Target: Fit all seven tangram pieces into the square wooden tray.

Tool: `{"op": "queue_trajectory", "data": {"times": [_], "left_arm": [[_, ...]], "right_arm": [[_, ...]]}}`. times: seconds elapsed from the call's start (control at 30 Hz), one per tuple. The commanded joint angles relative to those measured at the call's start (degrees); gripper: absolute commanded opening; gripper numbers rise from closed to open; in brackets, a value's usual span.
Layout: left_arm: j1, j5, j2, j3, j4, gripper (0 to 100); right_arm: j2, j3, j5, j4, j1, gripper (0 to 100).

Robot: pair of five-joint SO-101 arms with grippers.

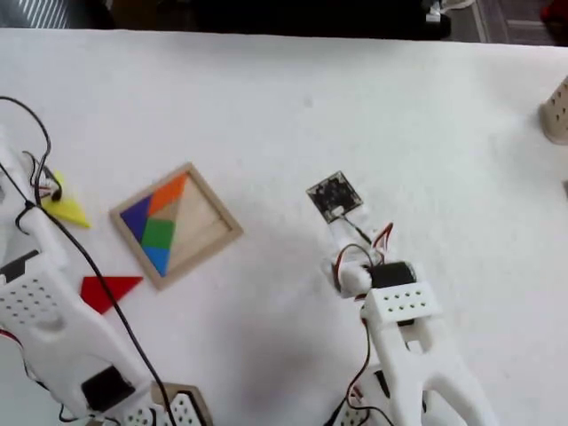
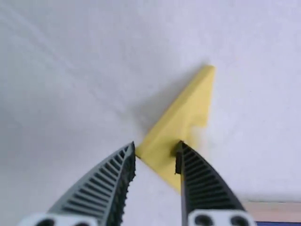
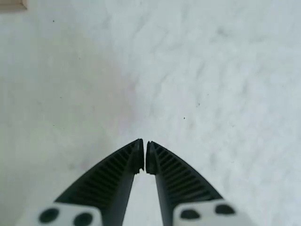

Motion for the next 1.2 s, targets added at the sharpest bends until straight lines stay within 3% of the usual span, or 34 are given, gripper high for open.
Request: {"op": "queue_trajectory", "data": {"times": [0.0,0.23,0.33,0.5,1.17], "left_arm": [[4.53,0.18,1.27,-4.92,5.98,10],[8.4,0.26,1.8,-12.66,10.29,10],[9.89,0.35,1.89,-12.57,10.02,10],[11.21,6.68,1.8,-13.01,9.93,10],[13.93,8.26,4.7,-10.2,8.26,10]], "right_arm": [[-0.57,-0.18,0.18,-0.84,-0.66,1.8],[-0.66,-0.18,0.18,-0.84,-0.4,1.8],[-0.66,-0.26,0.18,-0.84,-0.31,1.8],[-0.66,-0.26,0.18,-0.84,-0.31,1.8],[-0.66,-0.26,0.18,-0.84,-0.22,1.8]]}}
